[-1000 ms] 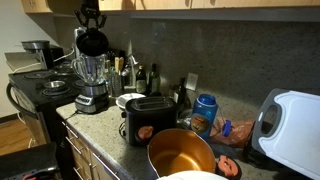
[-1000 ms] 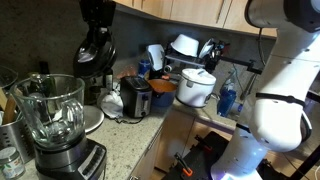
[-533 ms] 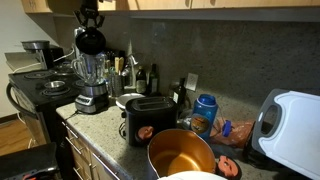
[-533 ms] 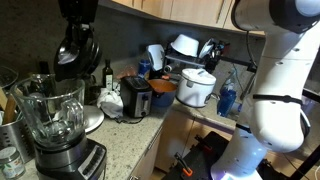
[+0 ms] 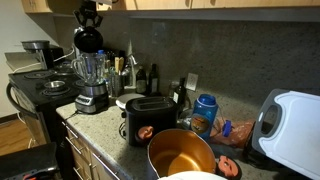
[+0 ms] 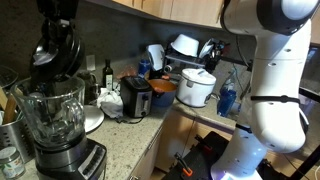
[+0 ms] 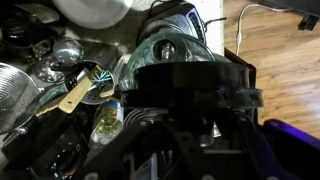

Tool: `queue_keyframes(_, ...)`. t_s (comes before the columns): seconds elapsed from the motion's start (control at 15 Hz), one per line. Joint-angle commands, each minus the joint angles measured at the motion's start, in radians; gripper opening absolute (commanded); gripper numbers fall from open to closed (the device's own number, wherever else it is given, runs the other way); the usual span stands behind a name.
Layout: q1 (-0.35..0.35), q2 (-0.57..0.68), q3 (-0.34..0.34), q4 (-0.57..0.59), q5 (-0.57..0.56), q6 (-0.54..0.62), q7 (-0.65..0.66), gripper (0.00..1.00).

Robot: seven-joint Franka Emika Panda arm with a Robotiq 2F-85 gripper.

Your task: Put the black lid on the top of the blender

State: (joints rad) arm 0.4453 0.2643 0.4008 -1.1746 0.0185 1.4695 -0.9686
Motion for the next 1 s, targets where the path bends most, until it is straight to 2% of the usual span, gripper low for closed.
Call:
queue_keyframes(0.0,-0.004,0.032,0.007,0.055,0.061,0.013,0.006,0.16)
queue_keyframes(0.33,-0.039,0.018,-0.004,-0.014,0.179,0.102,-0.012,0.16)
queue_keyframes(0.73,-0.085,0.003,-0.020,-0.132,0.226,0.227,-0.016,0.16)
queue_keyframes(0.93,-0.099,0.003,-0.018,-0.169,0.250,0.240,-0.024,0.16)
